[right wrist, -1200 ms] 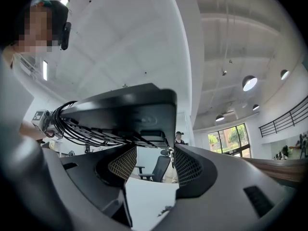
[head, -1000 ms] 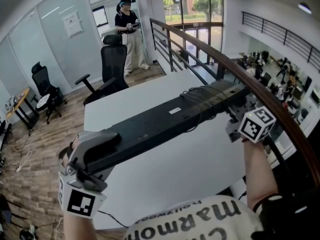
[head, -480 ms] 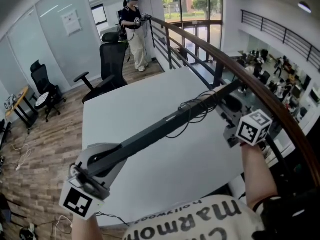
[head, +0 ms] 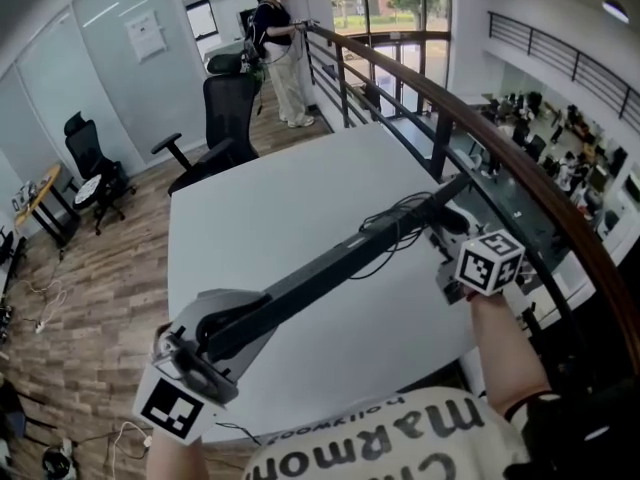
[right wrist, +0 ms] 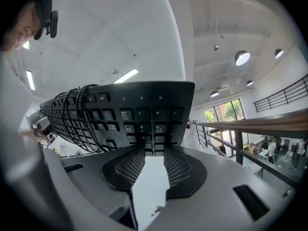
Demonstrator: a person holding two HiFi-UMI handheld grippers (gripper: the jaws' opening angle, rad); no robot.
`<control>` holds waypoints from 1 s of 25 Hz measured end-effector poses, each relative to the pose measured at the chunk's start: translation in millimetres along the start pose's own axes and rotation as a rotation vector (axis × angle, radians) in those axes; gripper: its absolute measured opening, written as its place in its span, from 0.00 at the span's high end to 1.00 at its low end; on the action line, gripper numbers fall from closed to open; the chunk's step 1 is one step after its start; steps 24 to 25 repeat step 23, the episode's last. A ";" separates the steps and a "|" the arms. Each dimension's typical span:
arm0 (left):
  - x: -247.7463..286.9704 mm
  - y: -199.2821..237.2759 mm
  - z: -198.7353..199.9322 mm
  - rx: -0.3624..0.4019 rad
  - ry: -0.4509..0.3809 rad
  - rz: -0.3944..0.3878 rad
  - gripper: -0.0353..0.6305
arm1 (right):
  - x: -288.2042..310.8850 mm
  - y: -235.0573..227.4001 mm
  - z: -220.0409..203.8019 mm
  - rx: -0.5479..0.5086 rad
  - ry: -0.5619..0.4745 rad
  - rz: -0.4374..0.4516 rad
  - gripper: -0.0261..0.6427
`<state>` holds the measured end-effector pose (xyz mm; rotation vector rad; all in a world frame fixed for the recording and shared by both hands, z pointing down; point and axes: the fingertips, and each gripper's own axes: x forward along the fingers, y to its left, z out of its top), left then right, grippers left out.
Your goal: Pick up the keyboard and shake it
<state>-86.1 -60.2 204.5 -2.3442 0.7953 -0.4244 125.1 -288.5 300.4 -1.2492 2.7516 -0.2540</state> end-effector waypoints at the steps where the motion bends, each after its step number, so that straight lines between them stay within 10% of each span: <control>1: 1.2 -0.6 0.0 -0.001 0.005 -0.002 0.85 | 0.1 -1.3 -1.4 0.010 0.001 0.003 0.75; 25: 2.4 3.3 2.9 0.018 -0.002 -0.011 0.85 | 1.8 -3.5 3.4 0.023 -0.017 0.009 0.75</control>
